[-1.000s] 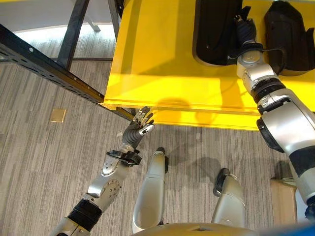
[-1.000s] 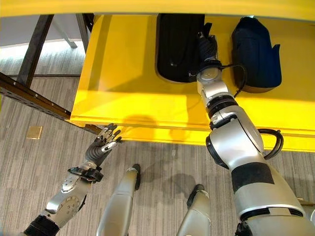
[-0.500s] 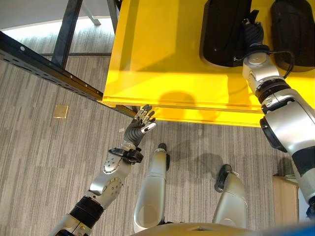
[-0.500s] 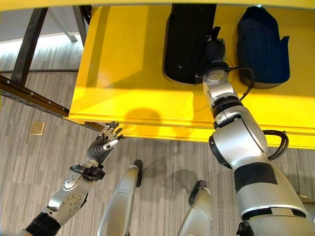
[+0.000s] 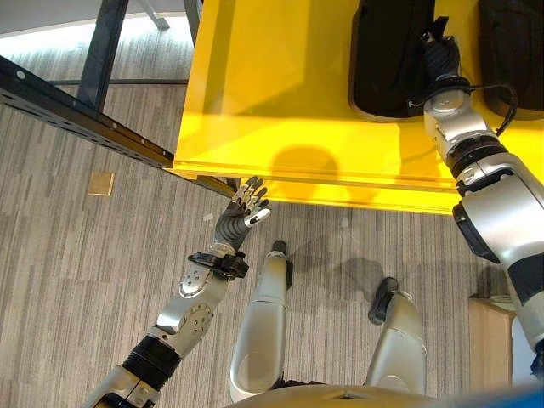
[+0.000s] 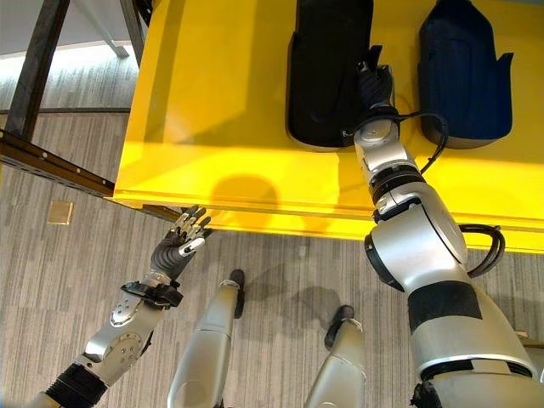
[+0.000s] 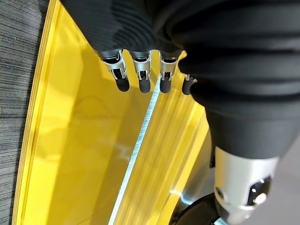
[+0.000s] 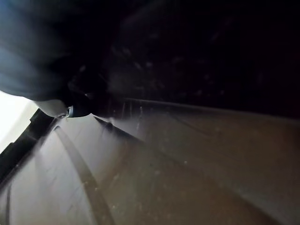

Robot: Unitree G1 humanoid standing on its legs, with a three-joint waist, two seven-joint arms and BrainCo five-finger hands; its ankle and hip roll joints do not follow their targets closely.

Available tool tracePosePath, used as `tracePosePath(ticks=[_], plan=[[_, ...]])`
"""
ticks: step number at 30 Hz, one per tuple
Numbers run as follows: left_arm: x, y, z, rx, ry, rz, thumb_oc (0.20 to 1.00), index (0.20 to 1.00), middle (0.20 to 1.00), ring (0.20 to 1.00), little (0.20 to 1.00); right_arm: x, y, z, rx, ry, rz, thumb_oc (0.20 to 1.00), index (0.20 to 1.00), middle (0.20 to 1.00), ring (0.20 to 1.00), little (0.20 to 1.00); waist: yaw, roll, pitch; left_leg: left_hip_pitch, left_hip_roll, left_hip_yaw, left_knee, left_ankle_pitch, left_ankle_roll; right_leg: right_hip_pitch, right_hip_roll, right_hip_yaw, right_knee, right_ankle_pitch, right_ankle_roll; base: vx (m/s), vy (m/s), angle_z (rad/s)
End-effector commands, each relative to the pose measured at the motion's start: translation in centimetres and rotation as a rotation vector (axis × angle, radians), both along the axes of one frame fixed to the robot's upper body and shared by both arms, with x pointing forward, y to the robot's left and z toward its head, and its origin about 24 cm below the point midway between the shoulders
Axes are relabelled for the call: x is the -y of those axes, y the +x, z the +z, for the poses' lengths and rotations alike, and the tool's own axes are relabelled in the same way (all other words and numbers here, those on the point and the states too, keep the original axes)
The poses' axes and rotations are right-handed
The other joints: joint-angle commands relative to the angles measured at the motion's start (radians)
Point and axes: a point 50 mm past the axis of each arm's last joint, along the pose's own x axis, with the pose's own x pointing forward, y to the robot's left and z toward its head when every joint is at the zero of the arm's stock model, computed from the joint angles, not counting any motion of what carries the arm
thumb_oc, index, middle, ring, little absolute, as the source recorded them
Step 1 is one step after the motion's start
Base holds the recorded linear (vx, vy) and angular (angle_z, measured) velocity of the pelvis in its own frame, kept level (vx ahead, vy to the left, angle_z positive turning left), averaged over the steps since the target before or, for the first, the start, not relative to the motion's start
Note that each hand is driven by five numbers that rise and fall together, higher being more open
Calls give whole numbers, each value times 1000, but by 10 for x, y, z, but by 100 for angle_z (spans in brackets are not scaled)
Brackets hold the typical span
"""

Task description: Move parts from the plastic box to the shelf.

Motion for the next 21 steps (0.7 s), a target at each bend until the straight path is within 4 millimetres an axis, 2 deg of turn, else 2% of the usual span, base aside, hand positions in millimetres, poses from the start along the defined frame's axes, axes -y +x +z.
tracePosePath(ticks=[1, 12, 21], plan=[[3, 0, 31, 156, -6, -30, 1000, 1000, 1000, 1000, 1000, 2, -8, 51, 171, -22, 16, 200, 200, 200, 200, 200, 26, -9, -14, 5, 41, -42, -82, 71, -12, -31, 6, 56, 118, -30, -53, 0, 0, 0], [0, -1, 32, 161, -14, -16, 1000, 1000, 1000, 1000, 1000, 6, -9, 53, 189, 25, 2, 200, 200, 200, 200, 200, 24, -9, -3, 1, 46, -46, -88, 77, -15, -38, 12, 57, 124, -34, -56, 0, 0, 0], [0, -1, 33, 165, -9, -22, 1000, 1000, 1000, 1000, 1000, 22, -12, 54, 195, 76, -59, 200, 200, 200, 200, 200, 27, -4, -1, -4, 45, -48, -88, 77, -16, -42, 15, 56, 129, -39, -56, 0, 0, 0]])
